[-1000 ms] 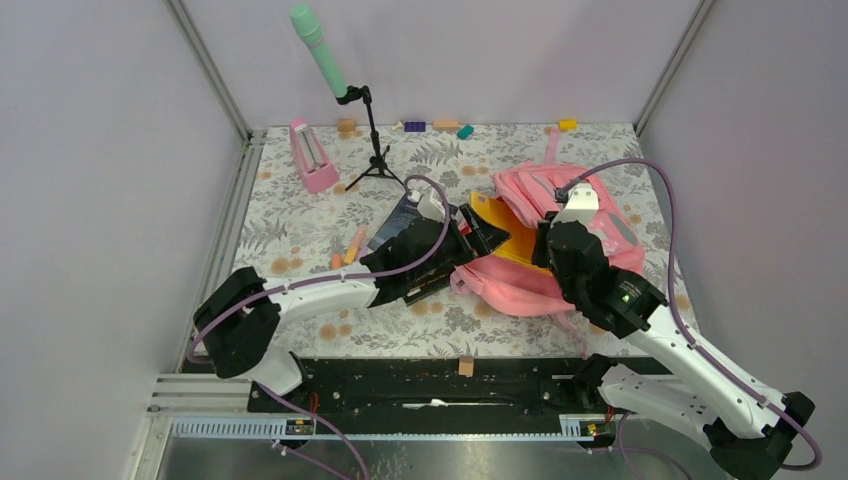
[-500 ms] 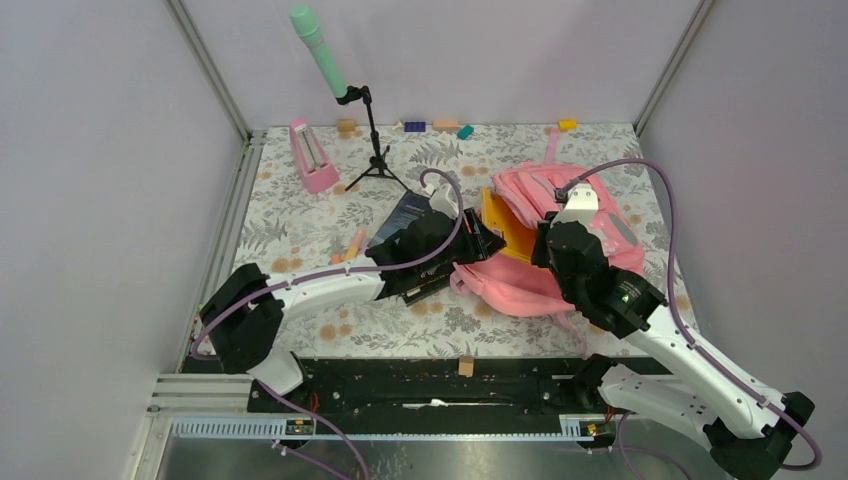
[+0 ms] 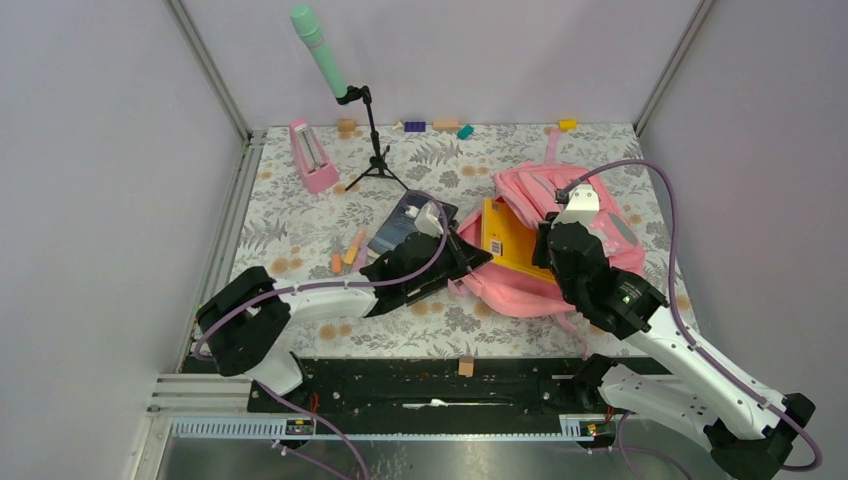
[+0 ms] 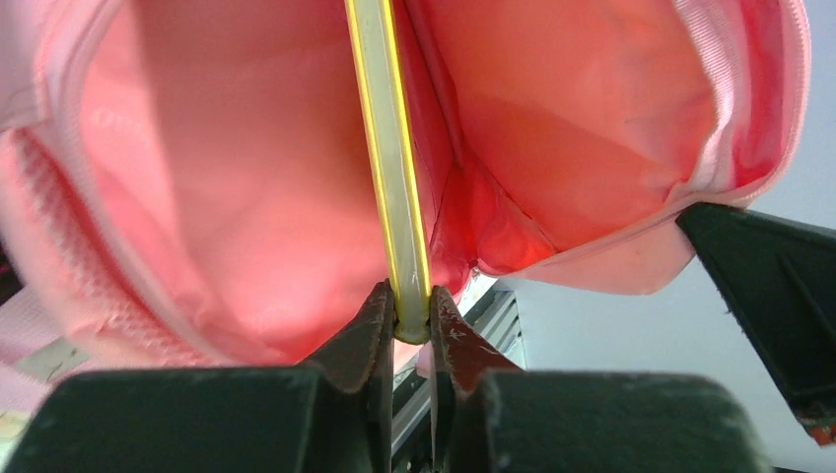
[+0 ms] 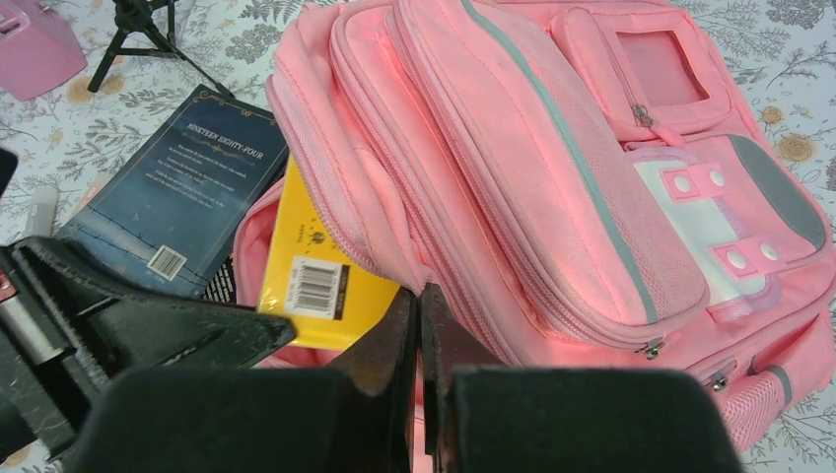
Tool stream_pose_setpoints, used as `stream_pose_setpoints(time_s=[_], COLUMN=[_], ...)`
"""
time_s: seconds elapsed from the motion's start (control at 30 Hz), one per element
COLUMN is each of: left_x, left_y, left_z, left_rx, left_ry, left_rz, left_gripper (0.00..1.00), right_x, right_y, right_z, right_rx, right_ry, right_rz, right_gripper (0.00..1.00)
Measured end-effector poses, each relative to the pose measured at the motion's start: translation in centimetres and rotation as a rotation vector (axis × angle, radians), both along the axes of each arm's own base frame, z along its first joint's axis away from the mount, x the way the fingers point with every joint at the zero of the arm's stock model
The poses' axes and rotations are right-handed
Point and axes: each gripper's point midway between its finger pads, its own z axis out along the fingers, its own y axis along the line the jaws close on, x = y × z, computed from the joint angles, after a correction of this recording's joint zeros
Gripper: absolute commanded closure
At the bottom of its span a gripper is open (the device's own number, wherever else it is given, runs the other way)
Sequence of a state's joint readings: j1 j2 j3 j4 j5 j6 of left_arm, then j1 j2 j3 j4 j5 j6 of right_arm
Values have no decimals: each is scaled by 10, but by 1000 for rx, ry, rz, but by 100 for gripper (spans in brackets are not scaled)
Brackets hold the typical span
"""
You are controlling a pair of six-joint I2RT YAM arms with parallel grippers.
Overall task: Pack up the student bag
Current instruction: Place the book in the student bag.
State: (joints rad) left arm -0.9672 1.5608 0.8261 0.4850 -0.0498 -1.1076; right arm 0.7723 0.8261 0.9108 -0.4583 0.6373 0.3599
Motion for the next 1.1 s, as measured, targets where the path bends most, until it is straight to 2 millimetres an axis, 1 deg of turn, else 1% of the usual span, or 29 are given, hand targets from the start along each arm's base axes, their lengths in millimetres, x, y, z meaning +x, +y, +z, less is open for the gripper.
stream_pose_setpoints(time_s=[0.07,0.13,0.23,0.4,0.6,0.67,0.77,1.0,1.1], left_x=[-3,-7,-9,-6,-2,0,5,18,24], left_y=[9,21,31,34,32,30,24,-2,-13], left_z=[-1,5,14,22,38,41,41,18,15], left_rx=[-15,-38,-69,-120,-183,-198,-210,-184,-176], left_ry=[5,-8,-29,-35,-53,-55,-45,2,6], left_rz=[19,43,69,98,121,129,135,143,139], left_gripper=[100,100,100,100,100,100,100,100,100], right_x=[0,-1,-1,-2,-2,-3,-3,-3,-3], right_y=[-1,-1,-2,-2,-3,-3,-3,-3,-3], right_z=[1,2,3,2,3,3,3,3,3], right_rx=[3,6,8,9,11,12,11,11,10], right_ry=[-4,-7,-9,-9,-12,-13,-12,-12,-12], right_rz=[0,-1,-1,-1,-1,-1,-1,-1,-1], right_gripper=[100,100,100,100,100,100,100,100,100])
